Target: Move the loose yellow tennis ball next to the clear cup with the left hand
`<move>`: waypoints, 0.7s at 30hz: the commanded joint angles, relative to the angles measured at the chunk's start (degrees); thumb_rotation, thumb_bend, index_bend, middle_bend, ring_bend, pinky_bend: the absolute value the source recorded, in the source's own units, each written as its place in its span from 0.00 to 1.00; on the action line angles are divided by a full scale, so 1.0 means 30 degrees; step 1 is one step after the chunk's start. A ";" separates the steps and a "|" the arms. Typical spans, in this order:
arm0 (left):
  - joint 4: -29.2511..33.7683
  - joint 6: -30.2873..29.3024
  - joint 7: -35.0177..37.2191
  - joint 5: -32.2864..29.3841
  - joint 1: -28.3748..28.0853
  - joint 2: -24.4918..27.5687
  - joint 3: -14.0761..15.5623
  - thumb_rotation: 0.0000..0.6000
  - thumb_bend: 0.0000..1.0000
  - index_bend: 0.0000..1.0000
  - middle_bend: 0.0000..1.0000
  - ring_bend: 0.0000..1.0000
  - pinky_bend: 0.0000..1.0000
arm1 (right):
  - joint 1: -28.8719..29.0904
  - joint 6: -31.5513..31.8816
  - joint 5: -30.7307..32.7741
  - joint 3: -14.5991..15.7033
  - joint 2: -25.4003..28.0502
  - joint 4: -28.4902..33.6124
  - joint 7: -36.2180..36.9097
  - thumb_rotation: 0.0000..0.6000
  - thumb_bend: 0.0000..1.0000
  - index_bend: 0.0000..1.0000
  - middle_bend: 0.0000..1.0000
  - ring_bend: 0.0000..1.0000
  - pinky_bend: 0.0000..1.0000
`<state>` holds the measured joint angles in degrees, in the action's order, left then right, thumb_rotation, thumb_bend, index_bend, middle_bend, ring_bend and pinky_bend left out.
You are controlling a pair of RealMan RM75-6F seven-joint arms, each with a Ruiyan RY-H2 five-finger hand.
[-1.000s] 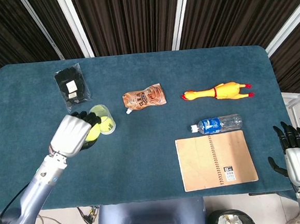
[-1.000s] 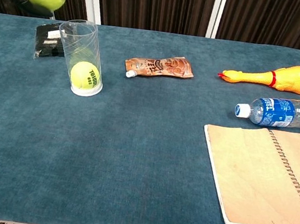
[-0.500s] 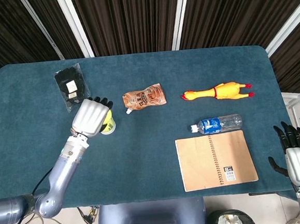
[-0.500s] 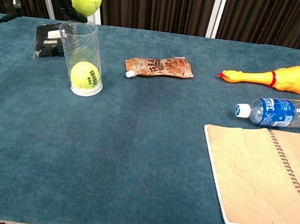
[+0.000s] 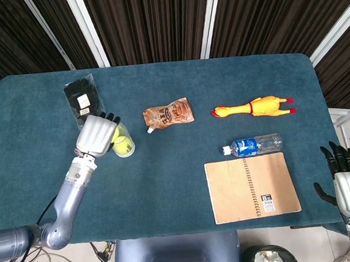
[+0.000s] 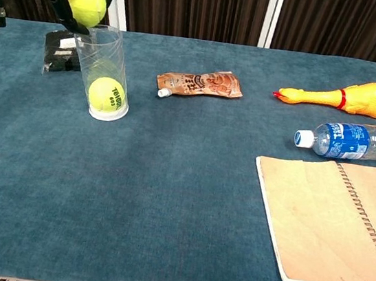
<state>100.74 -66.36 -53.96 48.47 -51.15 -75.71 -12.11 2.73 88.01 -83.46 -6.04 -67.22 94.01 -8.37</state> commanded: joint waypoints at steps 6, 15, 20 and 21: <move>-0.0091 0.0107 0.0207 -0.0223 -0.0258 -0.0027 0.0099 1.00 0.05 0.37 0.36 0.39 0.55 | 0.0054 -0.0098 0.0041 0.0025 -0.0148 -0.0102 -0.0174 1.00 0.35 0.11 0.00 0.01 0.00; 0.0304 -0.0643 -0.0128 -0.0030 -0.0269 0.0136 0.0338 1.00 0.04 0.31 0.23 0.26 0.46 | 0.0047 -0.0077 0.0050 0.0019 -0.0104 -0.0077 -0.0122 1.00 0.35 0.11 0.00 0.01 0.00; 0.1671 -0.1712 0.0552 0.0495 0.0234 0.0851 0.0125 1.00 0.04 0.27 0.19 0.22 0.41 | 0.0034 -0.0024 0.0053 -0.0010 -0.0051 -0.0047 -0.0074 1.00 0.35 0.11 0.00 0.01 0.00; 0.2356 -0.2282 0.0813 0.0962 0.0613 0.1207 0.0222 1.00 0.04 0.26 0.19 0.22 0.40 | 0.0029 -0.0023 0.0070 -0.0017 -0.0040 -0.0040 -0.0056 1.00 0.35 0.11 0.00 0.01 0.00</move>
<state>104.17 -70.04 -53.18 49.05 -51.15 -74.07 -11.38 2.83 87.93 -83.28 -6.07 -67.36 93.87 -8.56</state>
